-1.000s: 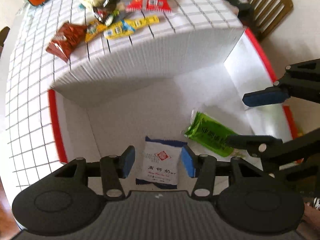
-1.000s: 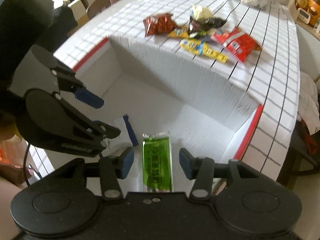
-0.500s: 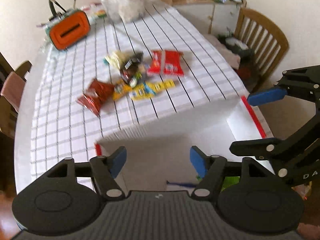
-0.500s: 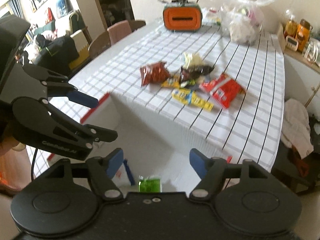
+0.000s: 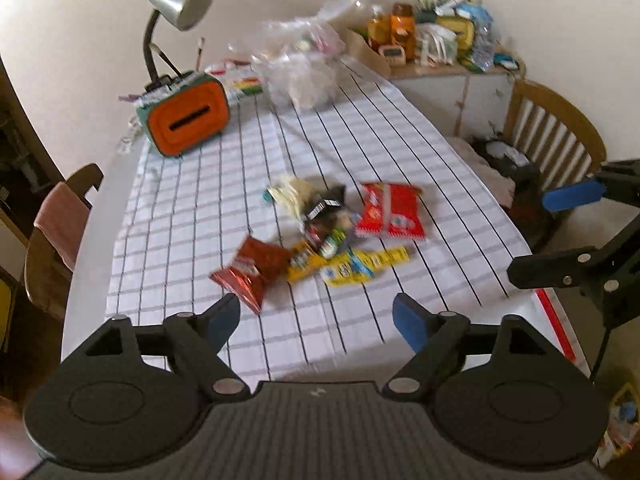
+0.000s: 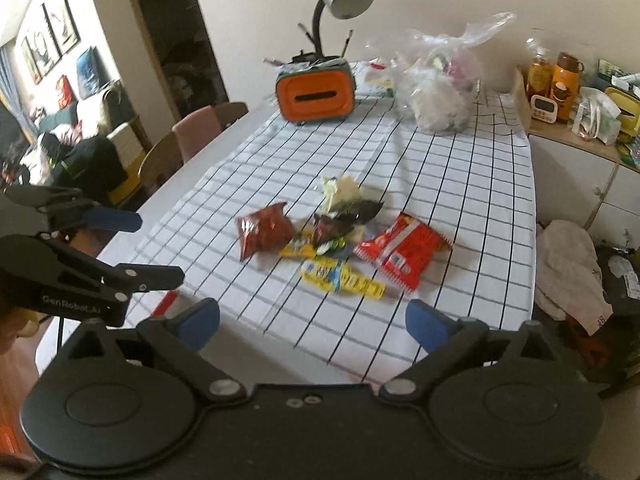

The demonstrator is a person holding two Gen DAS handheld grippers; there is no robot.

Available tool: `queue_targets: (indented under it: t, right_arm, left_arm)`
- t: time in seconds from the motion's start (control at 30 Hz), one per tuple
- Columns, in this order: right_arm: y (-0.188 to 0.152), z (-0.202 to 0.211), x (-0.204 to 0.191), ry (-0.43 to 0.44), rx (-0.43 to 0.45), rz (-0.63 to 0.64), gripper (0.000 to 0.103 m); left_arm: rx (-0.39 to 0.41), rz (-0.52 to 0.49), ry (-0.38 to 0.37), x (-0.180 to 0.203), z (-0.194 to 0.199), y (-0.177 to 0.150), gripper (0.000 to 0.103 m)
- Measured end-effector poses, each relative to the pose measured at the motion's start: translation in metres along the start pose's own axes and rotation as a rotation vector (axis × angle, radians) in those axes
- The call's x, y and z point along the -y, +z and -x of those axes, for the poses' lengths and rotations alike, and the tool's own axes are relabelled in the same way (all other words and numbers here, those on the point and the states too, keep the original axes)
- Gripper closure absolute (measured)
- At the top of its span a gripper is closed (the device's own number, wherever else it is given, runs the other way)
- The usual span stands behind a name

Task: Organize snacks
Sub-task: 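Move both tools back toward the remaining snack pile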

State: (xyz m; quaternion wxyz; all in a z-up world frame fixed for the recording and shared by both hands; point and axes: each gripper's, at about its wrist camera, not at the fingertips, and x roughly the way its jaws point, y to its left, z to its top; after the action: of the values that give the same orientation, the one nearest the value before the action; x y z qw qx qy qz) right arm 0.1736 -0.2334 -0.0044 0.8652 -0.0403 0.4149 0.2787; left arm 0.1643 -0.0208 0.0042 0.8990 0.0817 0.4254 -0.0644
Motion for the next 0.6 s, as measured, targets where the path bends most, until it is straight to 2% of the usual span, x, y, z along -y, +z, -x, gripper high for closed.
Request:
queue_targets:
  t: [0.23, 0.47, 0.6]
  right_arm:
    - [0.030, -0.027, 0.016, -0.058, 0.000, -0.089, 0.003]
    - [0.050, -0.067, 0.033, -0.125, -0.034, -0.172, 0.003]
    - [0.057, -0.093, 0.044, -0.166, -0.065, -0.225, 0.003]
  left_arm:
    - [0.026, -0.007, 0.024, -0.025, -0.019, 0.021, 0.018]
    - [0.003, -0.101, -0.017, -0.041, -0.053, 0.032, 0.018]
    - [-0.042, -0.144, -0.057, -0.050, -0.077, 0.034, 0.018]
